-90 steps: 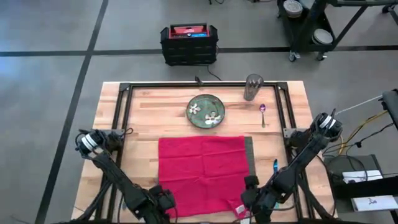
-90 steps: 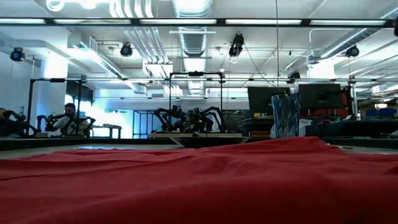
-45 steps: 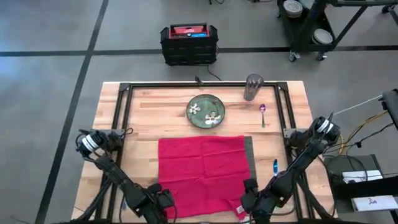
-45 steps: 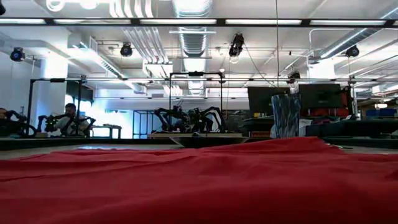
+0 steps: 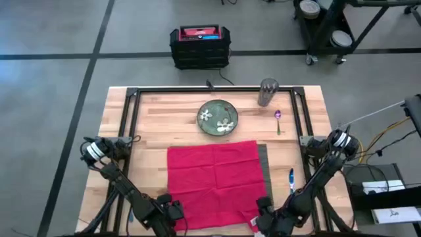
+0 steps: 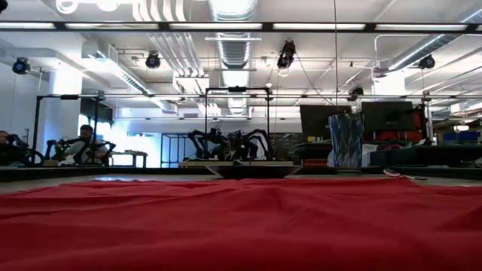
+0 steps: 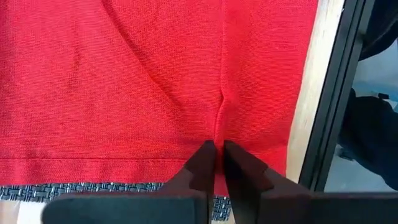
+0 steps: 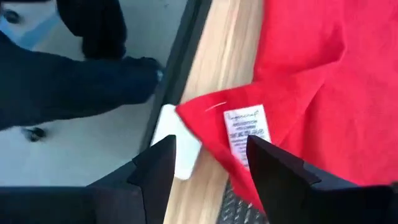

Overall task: Set table place
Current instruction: Fold the red table napkin

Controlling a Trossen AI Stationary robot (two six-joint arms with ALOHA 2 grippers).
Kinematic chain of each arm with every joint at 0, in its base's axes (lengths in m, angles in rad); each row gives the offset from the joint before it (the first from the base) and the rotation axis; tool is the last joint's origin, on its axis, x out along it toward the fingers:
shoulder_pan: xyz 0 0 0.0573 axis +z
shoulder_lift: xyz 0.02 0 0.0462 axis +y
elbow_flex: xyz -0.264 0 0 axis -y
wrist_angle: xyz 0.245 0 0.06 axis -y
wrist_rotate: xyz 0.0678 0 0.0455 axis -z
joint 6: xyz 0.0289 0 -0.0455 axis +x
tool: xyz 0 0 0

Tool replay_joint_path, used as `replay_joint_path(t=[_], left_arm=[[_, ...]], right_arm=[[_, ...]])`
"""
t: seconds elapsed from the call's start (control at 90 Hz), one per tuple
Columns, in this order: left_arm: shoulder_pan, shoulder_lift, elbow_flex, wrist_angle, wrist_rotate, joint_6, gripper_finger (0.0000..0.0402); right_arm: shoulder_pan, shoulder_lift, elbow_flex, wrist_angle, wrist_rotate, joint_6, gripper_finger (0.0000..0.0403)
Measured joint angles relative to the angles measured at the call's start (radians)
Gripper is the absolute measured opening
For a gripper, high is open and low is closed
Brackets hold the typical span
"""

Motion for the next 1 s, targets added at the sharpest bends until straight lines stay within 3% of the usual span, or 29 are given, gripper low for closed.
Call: replay_joint_path(t=[0.2,0.433,0.833,1.0], left_arm=[[0.0,0.0,0.0,0.0,-0.001,0.0,0.0005],[-0.001,-0.005,0.006,-0.018,-0.002,-0.006,0.0001],[-0.032,-0.014,0.204,-0.307,-0.117,-0.036,0.0],[-0.053,-0.014,0.218,-0.347,-0.145,-0.091,0.0]], right_arm=[[0.0,0.048,0.023,-0.011,0.032,-0.032,0.0151],[0.008,0.016,0.053,-0.062,0.044,-0.04,0.0012],[0.019,-0.186,0.072,-0.304,0.214,0.057,0.0001],[0.02,-0.208,0.068,-0.488,0.272,0.2,0.0]])
